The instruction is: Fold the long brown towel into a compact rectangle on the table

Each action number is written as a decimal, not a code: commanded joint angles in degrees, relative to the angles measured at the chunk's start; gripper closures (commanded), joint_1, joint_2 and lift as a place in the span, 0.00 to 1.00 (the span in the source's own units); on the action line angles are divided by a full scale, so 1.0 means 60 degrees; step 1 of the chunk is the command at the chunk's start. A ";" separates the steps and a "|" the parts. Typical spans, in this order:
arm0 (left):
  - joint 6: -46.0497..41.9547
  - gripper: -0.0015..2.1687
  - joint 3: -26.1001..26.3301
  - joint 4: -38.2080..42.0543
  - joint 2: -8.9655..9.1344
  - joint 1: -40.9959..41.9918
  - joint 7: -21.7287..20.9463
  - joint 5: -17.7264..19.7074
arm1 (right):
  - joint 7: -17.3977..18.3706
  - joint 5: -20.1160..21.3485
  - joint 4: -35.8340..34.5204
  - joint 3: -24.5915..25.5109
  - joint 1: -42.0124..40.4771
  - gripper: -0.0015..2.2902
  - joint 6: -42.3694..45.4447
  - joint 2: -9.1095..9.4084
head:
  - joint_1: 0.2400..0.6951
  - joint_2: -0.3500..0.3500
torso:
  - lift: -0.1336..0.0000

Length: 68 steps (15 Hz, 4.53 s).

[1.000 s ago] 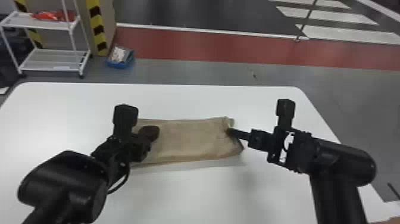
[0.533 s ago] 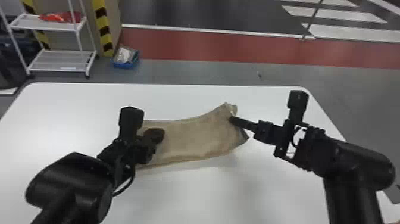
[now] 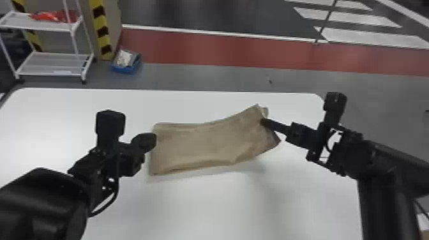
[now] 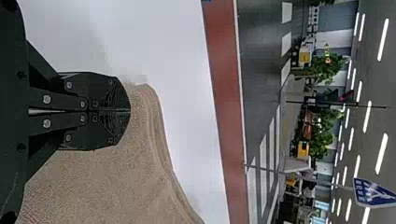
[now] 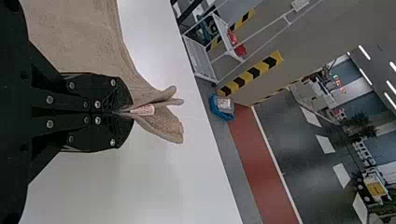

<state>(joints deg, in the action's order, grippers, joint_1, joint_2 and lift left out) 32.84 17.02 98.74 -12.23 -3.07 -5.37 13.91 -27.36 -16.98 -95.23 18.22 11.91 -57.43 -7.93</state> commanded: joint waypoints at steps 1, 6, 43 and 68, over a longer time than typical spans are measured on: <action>-0.0001 0.95 -0.0097 -0.0138 -0.0027 0.0058 -0.0130 0.0040 | -0.0010 0.0017 0.0008 -0.0048 -0.0036 0.70 -0.0002 -0.0011 | 1.00 0.24 | 0.07; -0.0001 0.95 -0.0097 -0.0182 0.0046 0.0072 -0.0409 0.0597 | 0.0005 -0.0086 -0.0300 -0.0107 -0.0212 0.70 -0.0090 0.0048 | 1.00 0.25 | 0.07; 0.0116 0.95 0.0357 -0.1134 0.0266 0.0116 -0.1009 0.0538 | 0.1089 -0.0921 -0.1237 -0.3315 0.0271 0.70 -0.1496 0.0985 | 1.00 0.48 | 0.07; 0.0204 0.95 0.0416 -0.0929 0.0266 0.0292 -0.1053 0.0656 | 0.0401 -0.2195 -0.2380 -0.2465 -0.1574 0.03 0.0584 0.0575 | 1.00 0.49 | 0.07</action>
<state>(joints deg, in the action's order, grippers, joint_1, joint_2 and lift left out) 33.99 19.51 93.07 -10.66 -1.31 -11.69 17.84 -24.99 -30.03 -106.22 1.68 5.11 -53.73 -3.20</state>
